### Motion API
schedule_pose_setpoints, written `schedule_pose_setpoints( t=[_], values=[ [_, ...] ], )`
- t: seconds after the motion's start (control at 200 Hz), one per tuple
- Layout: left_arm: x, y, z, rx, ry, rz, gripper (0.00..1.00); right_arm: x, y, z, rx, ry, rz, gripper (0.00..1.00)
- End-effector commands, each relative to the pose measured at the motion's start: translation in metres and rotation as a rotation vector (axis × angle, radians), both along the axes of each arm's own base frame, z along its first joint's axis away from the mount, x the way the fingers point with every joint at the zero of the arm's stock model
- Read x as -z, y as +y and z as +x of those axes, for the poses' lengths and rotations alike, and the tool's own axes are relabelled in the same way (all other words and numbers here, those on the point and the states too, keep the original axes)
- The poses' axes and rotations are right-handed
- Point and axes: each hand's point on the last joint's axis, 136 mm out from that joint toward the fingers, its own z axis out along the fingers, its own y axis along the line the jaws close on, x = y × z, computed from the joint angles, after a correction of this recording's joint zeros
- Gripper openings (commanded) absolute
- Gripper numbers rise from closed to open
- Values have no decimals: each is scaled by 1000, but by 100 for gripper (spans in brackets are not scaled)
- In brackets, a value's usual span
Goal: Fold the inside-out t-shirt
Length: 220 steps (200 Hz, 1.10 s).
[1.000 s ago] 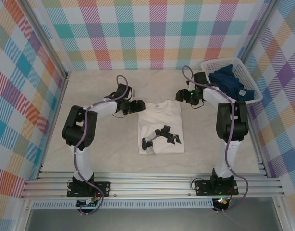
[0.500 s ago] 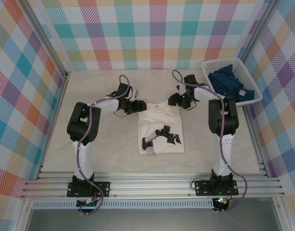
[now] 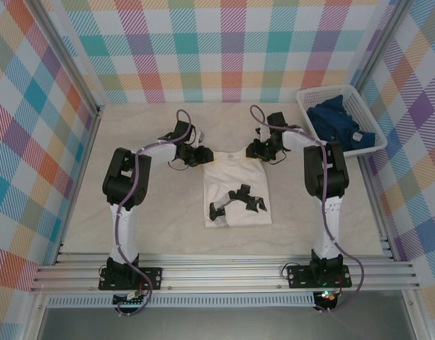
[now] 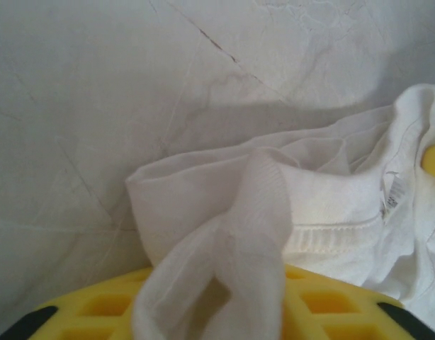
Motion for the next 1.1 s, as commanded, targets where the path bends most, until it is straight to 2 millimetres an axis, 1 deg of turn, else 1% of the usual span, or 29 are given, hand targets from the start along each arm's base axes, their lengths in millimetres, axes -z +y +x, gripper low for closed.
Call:
schedule_pose_setpoints(
  t=[0.0,0.08,0.215,0.255,0.295,0.32,0.375,0.4,0.475,0.57,0.7,0.755,0.805,0.905,0.94,0.99,1.02,1.055,1.095],
  values=[
    [17,-34,-5,99,7,-65,32,8,9,3,-9,2,25,28],
    [17,-38,-2,102,10,-79,25,8,13,8,-7,-7,50,23],
    [11,-38,5,103,-12,-82,15,0,21,17,-7,-33,107,15],
    [7,-38,9,99,-23,-84,11,-6,22,20,-5,-45,122,12],
    [2,-36,13,92,-34,-89,4,-10,23,23,-2,-56,138,9],
    [-1,-35,16,86,-42,-94,1,-15,24,26,-1,-66,149,7],
    [-14,-33,25,76,-67,-106,0,-28,24,31,5,-94,172,3],
    [-20,-32,28,71,-81,-109,0,-37,24,34,7,-115,183,1],
    [-46,-26,40,56,-139,-106,0,-63,21,42,17,-174,204,0],
    [-83,-10,58,19,-224,-91,0,-105,17,55,26,-275,228,0],
    [-145,6,85,-17,-343,-115,0,-165,13,75,33,-423,255,0],
    [-169,12,92,-24,-363,-113,0,-193,14,83,31,-487,269,0],
    [-197,15,98,-26,-408,-114,0,-220,14,89,26,-542,289,0],
    [-248,18,99,-15,-496,-112,0,-272,19,91,-2,-641,334,0],
    [-262,19,97,-10,-517,-112,0,-287,20,89,-11,-667,349,0],
    [-276,20,92,-7,-541,-114,0,-302,22,84,-27,-691,369,0],
    [-281,21,88,-1,-547,-116,0,-306,22,81,-33,-693,376,0],
    [-282,20,84,5,-545,-122,0,-308,23,75,-40,-690,386,0],
    [-280,20,76,14,-536,-132,0,-304,24,68,-47,-681,397,0]
  ],
)
